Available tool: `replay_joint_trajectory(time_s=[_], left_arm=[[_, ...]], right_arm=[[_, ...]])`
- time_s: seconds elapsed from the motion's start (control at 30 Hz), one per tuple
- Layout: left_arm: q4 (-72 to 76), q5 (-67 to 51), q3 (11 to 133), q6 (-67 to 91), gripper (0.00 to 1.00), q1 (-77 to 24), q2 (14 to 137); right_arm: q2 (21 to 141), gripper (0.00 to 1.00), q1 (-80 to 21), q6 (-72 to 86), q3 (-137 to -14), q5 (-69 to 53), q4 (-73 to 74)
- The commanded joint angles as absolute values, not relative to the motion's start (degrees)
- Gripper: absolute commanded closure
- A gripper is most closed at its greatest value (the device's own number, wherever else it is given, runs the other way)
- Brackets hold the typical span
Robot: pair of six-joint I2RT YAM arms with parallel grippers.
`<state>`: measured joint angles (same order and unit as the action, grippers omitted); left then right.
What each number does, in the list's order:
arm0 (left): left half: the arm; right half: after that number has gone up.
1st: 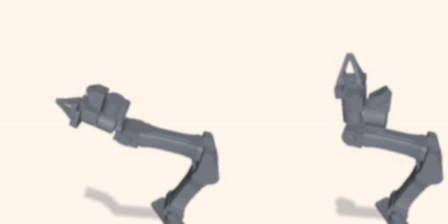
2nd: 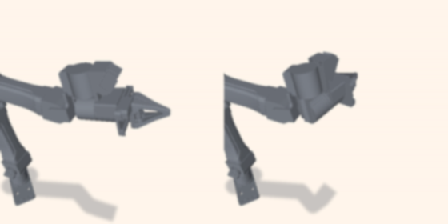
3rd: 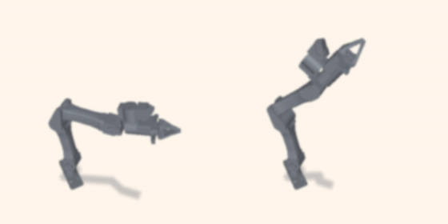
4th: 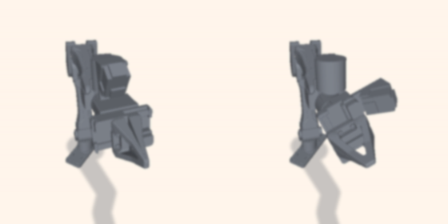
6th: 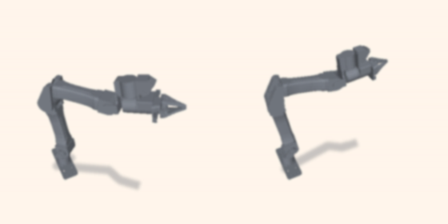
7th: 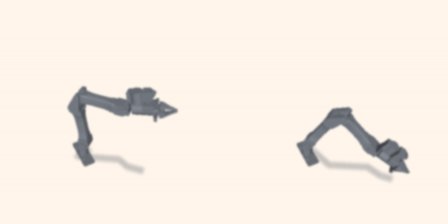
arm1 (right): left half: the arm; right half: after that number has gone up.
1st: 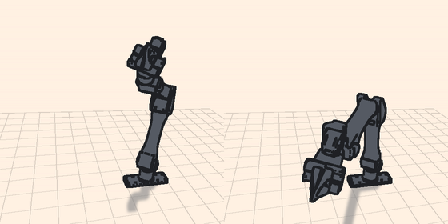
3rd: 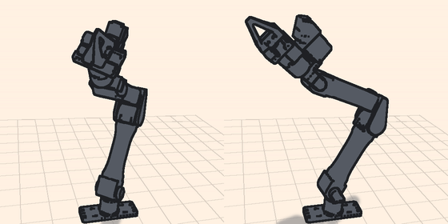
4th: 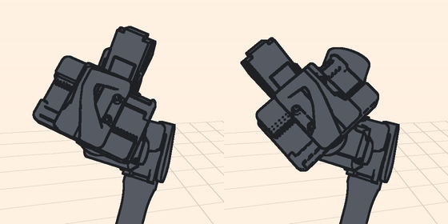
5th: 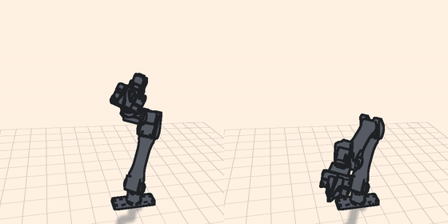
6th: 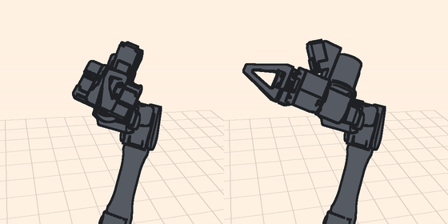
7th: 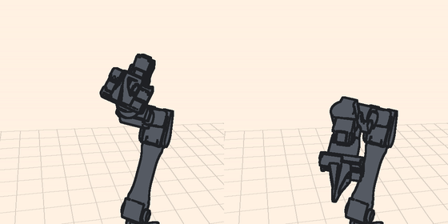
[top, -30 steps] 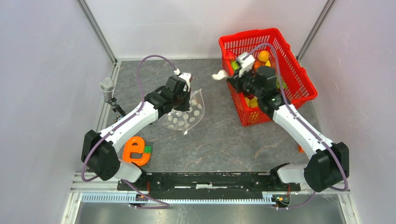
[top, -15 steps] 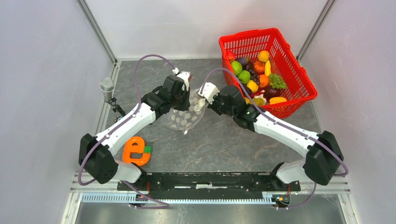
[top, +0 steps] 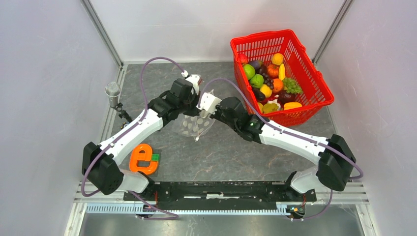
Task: Place the food in the zip-top bag and seal the zipper
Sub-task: Place the fake vegetable in the zipper food storage bag.
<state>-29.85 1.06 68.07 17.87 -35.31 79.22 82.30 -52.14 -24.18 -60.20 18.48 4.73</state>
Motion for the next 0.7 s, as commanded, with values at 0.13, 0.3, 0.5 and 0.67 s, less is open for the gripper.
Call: replay_joint_trajectory(time_s=[0.13, 0.3, 0.5, 0.67], left_arm=[[-27.5, -1.6, 67.6, 20.8, 0.98, -35.1, 77.9], [-27.5, -1.0, 67.6, 20.8, 0.98, -35.1, 77.5], [-27.5, -0.2, 67.4, 21.0, 0.98, -35.0, 76.8], [-26.8, 1.5, 66.7, 21.0, 0.98, -35.0, 75.6]], right_arm=[[82.5, 0.71, -54.0, -26.1, -61.9, 23.2, 0.4], [80.1, 0.47, -54.0, -24.8, -59.7, 23.9, -3.8], [75.8, 0.35, -52.9, -15.9, -55.5, 23.5, -10.1], [71.0, 0.31, -47.0, -0.3, -50.5, 20.4, -13.5]])
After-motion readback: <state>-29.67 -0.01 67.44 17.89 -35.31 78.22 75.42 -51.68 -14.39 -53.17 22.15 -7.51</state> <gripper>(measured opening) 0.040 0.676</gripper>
